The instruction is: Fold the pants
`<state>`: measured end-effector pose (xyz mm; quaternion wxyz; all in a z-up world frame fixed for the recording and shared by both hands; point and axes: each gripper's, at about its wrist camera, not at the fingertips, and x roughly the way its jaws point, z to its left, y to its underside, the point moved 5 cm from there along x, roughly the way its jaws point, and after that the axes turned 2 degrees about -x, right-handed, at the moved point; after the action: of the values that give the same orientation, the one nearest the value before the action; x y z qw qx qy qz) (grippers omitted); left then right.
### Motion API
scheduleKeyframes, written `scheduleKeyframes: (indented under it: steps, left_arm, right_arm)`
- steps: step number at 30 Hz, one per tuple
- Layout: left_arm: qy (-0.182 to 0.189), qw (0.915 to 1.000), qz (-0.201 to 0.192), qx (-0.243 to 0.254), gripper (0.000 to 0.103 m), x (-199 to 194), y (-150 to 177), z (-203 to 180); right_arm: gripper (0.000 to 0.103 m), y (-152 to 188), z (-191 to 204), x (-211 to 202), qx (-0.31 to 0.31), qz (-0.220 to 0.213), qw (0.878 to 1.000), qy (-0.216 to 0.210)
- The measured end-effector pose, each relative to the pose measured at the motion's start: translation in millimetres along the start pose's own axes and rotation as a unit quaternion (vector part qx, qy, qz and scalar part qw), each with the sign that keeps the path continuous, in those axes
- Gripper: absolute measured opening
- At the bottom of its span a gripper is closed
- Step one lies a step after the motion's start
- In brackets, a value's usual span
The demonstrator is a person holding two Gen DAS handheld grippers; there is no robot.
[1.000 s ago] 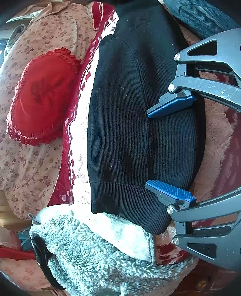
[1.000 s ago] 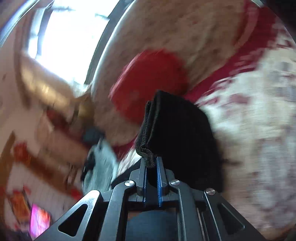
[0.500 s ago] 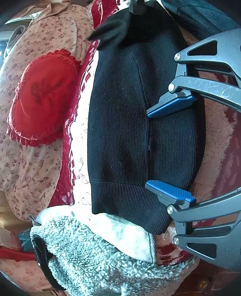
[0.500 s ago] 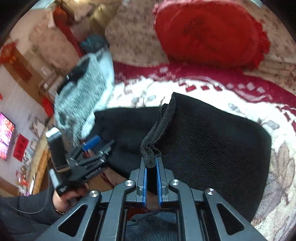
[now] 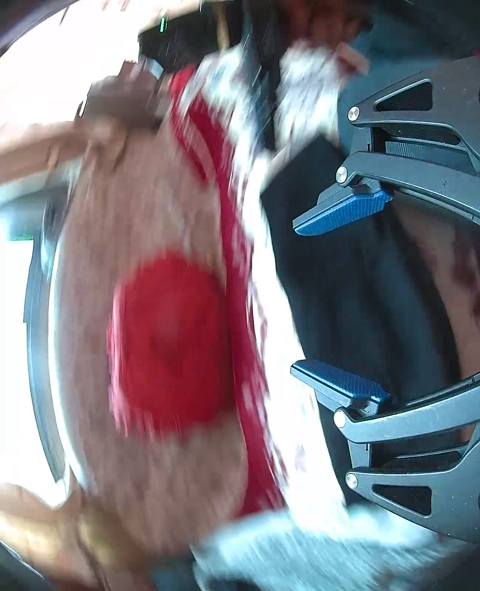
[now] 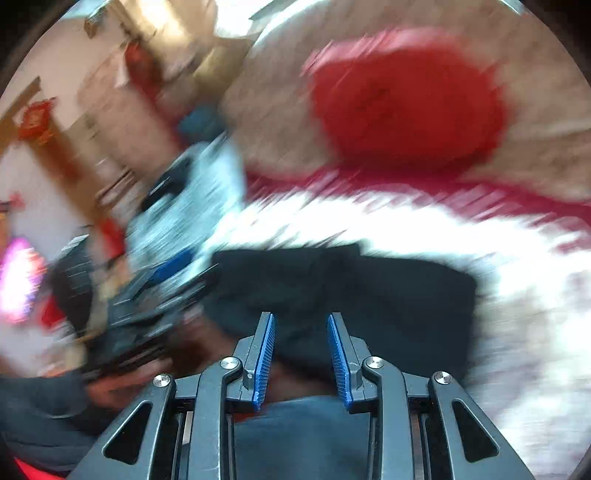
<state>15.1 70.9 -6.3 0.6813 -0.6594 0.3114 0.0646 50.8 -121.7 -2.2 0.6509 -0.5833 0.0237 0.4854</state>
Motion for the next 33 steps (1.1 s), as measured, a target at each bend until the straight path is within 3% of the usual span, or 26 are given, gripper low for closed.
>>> scheduleKeyframes:
  steps: [2,4,6,9,11,13,16,18,22,25,26,29,32,33]
  left_arm:
    - [0.056,0.9981,0.017,0.017,0.063,19,-2,-21]
    - [0.078,0.9960,0.040,0.019,0.014,40,-3,-30]
    - [0.071,0.9952,0.067,0.004,0.008,64,-2,-26]
    - [0.039,0.9906,0.131,-0.011,0.007,92,17,-14]
    - [0.013,0.9880,0.153,-0.016,0.006,101,31,-2]
    - [0.026,0.9881,0.145,-0.042,0.003,103,32,8]
    - [0.012,0.9899,0.138,-0.029,0.003,110,31,8]
    - [0.005,0.9918,0.127,-0.014,0.003,112,34,5]
    - [0.017,0.9911,0.127,-0.038,0.002,100,35,8]
    - [0.021,0.9918,0.122,-0.033,0.002,84,28,5]
    - [0.028,0.9933,0.106,-0.035,0.002,77,20,4]
    - [0.014,0.9943,0.094,-0.048,0.002,80,8,7]
    - [-0.014,0.9826,0.158,-0.096,0.003,119,26,25]
    - [-0.008,0.9832,0.144,-0.111,0.003,121,26,29]
  right_arm:
    - [0.028,8,-26,-16,0.012,-0.038,0.998,0.038]
    - [0.028,15,-38,-23,0.022,-0.050,0.998,0.042]
    - [0.026,30,-56,-26,0.046,-0.056,0.996,0.049]
    - [0.017,34,-49,-26,0.021,-0.042,0.999,0.011]
    - [0.015,34,-39,-20,0.000,-0.029,1.000,-0.002]
    - [0.014,41,-35,-5,-0.017,0.012,1.000,-0.008]
    - [0.011,57,-40,36,-0.023,0.094,0.995,0.021]
    - [0.008,57,-44,44,0.002,0.086,0.996,0.008]
    - [0.008,57,-57,36,0.056,0.074,0.995,-0.041]
    - [0.008,50,-58,23,0.059,0.052,0.996,-0.045]
    - [0.008,34,-56,9,0.048,0.012,0.998,-0.043]
    - [0.008,13,-53,6,0.021,-0.018,1.000,-0.010]
    - [0.008,3,-47,35,-0.023,0.001,1.000,0.010]
    - [0.008,6,-49,52,-0.038,0.024,0.999,0.026]
